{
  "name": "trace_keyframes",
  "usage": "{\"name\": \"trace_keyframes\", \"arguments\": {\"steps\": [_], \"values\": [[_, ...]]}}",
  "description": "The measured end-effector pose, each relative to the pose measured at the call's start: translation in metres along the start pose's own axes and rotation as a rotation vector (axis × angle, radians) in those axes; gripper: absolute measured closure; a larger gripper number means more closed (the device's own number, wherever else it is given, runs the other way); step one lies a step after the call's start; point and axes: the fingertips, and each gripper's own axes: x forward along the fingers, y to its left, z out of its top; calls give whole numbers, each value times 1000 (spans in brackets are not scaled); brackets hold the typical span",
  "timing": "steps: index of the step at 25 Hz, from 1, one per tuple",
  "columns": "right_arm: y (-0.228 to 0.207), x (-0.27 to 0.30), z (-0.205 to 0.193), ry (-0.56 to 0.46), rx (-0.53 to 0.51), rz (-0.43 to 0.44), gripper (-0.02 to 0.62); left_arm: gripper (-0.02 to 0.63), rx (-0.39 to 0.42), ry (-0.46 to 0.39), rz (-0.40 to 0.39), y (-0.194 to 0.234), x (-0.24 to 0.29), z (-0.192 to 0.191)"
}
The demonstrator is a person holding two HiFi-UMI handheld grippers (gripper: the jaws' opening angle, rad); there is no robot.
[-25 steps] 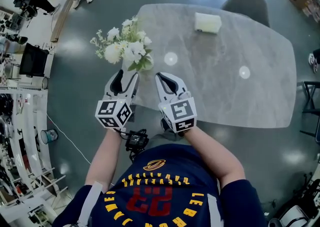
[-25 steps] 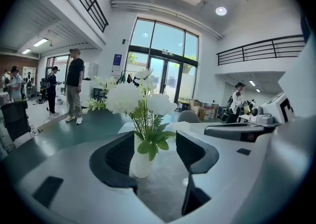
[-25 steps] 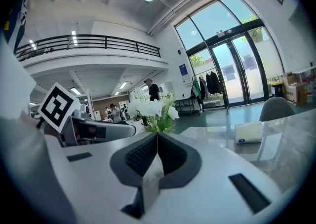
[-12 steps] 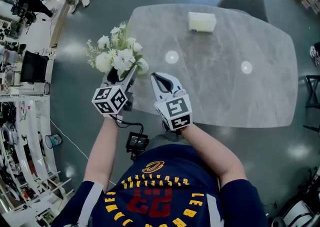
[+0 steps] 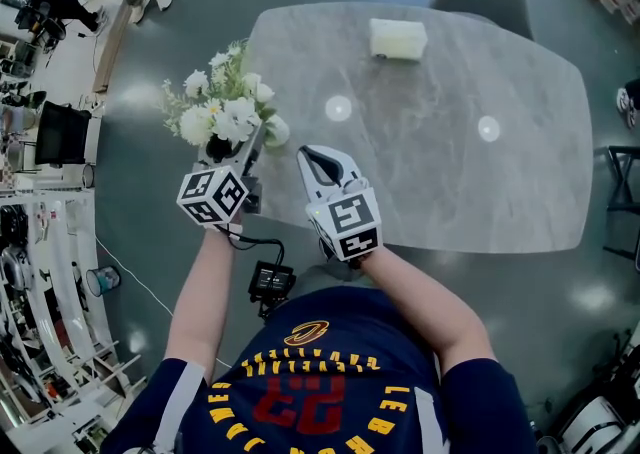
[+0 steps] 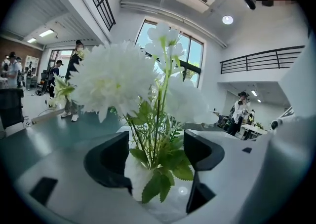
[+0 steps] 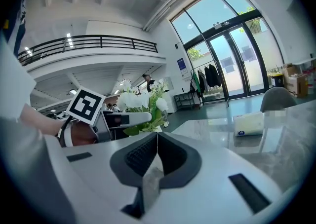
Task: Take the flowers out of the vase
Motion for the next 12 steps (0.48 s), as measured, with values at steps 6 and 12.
{"name": "trace_keyframes", "arguments": {"steps": [6, 12], "values": [[-2, -2, -3, 8, 1, 1, 588, 346, 10, -9, 35, 2, -4, -1], [-7, 1, -4, 6, 12, -5, 588, 457, 55, -9, 43, 2, -1, -1]]}}
